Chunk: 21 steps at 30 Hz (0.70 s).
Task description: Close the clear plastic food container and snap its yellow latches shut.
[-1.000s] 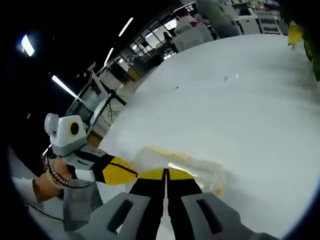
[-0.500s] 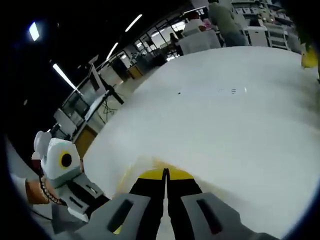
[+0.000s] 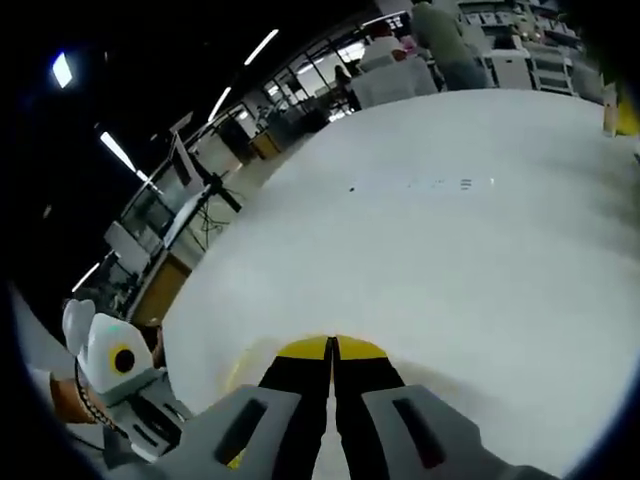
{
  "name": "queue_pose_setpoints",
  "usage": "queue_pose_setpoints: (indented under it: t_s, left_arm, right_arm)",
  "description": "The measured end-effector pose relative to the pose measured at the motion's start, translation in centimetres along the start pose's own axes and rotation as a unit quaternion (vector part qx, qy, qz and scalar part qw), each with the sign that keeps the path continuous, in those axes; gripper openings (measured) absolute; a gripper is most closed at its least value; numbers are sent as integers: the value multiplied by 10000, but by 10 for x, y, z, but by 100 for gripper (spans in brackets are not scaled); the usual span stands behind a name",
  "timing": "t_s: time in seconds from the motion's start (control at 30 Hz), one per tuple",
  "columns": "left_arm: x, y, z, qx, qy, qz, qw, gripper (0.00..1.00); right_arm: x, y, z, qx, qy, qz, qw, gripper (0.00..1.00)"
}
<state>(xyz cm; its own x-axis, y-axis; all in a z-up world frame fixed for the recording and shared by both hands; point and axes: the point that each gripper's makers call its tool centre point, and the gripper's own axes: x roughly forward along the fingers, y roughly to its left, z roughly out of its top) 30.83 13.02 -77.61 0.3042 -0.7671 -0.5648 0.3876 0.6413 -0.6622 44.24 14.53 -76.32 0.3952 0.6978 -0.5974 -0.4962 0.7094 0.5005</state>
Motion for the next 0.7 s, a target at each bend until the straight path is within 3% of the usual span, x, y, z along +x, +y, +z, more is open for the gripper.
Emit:
queue_pose_setpoints:
  t_s: [0.23, 0.43, 0.5, 0.6, 0.67, 0.7]
  left_arm:
    - [3, 2, -7, 20, 58, 24, 10000, 0]
    - [3, 3, -10, 8, 110, 20, 9999, 0]
    - [2, -2, -8, 360, 142, -78, 9992, 0]
    - [2, -7, -4, 865, 111, -21, 9962, 0]
    - [2, -18, 2, 1111, 10, -188, 9936, 0]
    - [1, -25, 9, 1348, -101, -255, 9905, 0]
  right_arm:
    - [4, -16, -16, -270, 334, -368, 9984, 0]
    - [2, -12, -11, -284, 249, -309, 9988, 0]
    - [1, -7, -11, -363, 302, -177, 9987, 0]
    - [-3, 0, -9, -835, 413, -124, 9956, 0]
    - [-6, 7, -9, -1282, 576, -60, 9901, 0]
    - [-8, 12, -11, -1662, 735, 12, 9834, 0]
